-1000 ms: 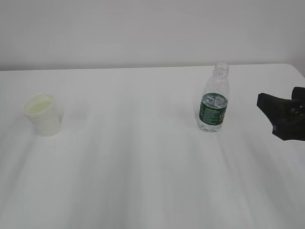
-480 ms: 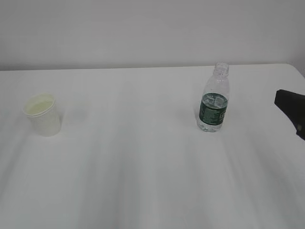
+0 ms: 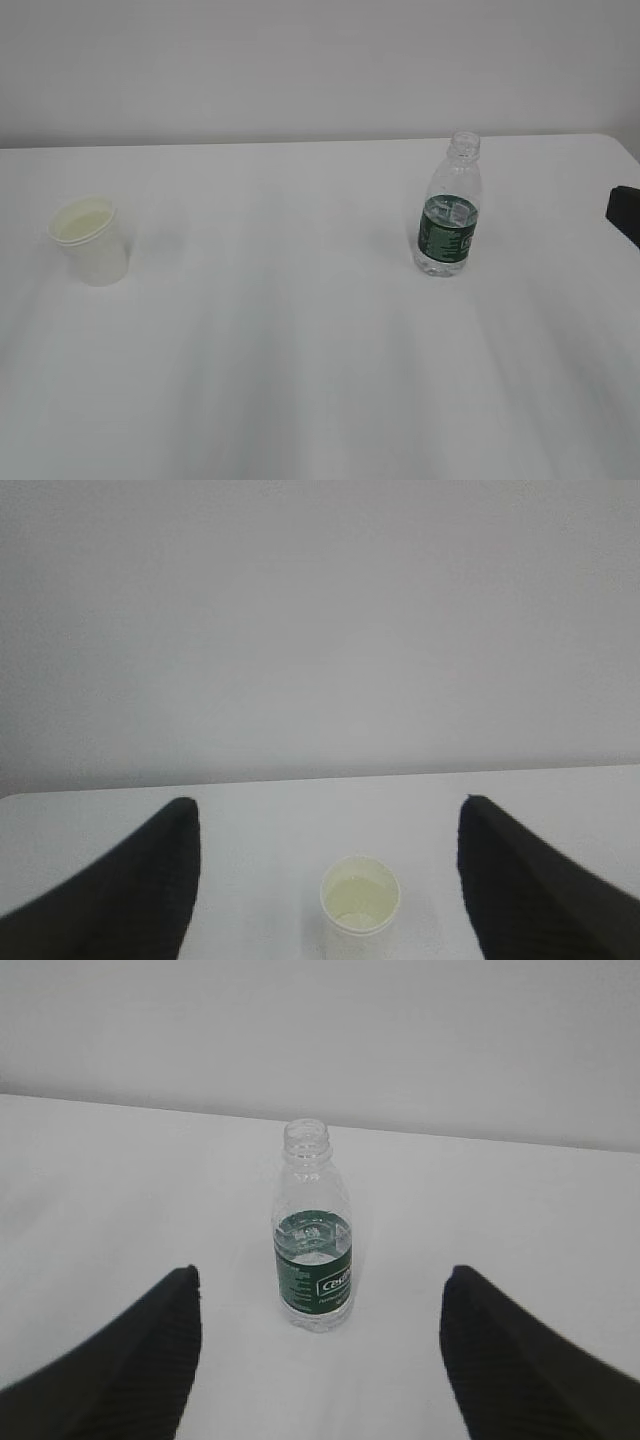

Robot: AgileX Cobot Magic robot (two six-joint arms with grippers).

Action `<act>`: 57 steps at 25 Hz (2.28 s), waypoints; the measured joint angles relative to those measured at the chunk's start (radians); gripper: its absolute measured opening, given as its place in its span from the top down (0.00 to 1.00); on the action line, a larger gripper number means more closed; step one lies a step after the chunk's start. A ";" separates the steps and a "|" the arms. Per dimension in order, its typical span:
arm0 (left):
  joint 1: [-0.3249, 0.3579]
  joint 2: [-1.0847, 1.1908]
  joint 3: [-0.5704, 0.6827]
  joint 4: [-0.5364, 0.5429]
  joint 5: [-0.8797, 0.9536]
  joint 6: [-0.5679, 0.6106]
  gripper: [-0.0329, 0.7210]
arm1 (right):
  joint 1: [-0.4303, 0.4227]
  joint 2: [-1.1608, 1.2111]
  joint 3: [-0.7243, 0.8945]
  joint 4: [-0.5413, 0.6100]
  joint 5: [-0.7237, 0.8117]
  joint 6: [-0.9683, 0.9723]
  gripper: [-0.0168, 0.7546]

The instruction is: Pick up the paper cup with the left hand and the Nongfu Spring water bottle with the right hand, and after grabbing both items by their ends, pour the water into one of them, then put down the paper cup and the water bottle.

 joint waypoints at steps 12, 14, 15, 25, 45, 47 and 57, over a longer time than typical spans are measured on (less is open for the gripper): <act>0.000 -0.133 -0.118 -0.071 0.293 0.033 0.19 | 0.000 -0.115 -0.084 -0.052 0.234 0.000 0.24; 0.000 -0.141 -0.135 -0.106 0.342 0.076 0.19 | 0.000 -0.126 -0.100 -0.063 0.268 0.000 0.24; 0.000 -0.140 -0.146 -0.130 0.372 0.108 0.19 | 0.000 -0.135 -0.104 -0.067 0.275 0.000 0.24; 0.000 -0.143 -0.194 -0.279 0.629 0.261 0.22 | 0.000 -0.252 -0.104 -0.079 0.426 0.000 0.24; 0.000 -0.302 -0.196 -0.309 0.868 0.265 0.24 | 0.000 -0.475 -0.142 -0.101 0.781 0.000 0.24; 0.000 -0.309 -0.196 -0.313 0.881 0.265 0.24 | 0.000 -0.502 -0.142 -0.101 0.822 0.000 0.24; 0.000 -0.369 -0.196 -0.318 0.946 0.265 0.25 | 0.000 -0.642 -0.142 -0.101 0.992 0.004 0.24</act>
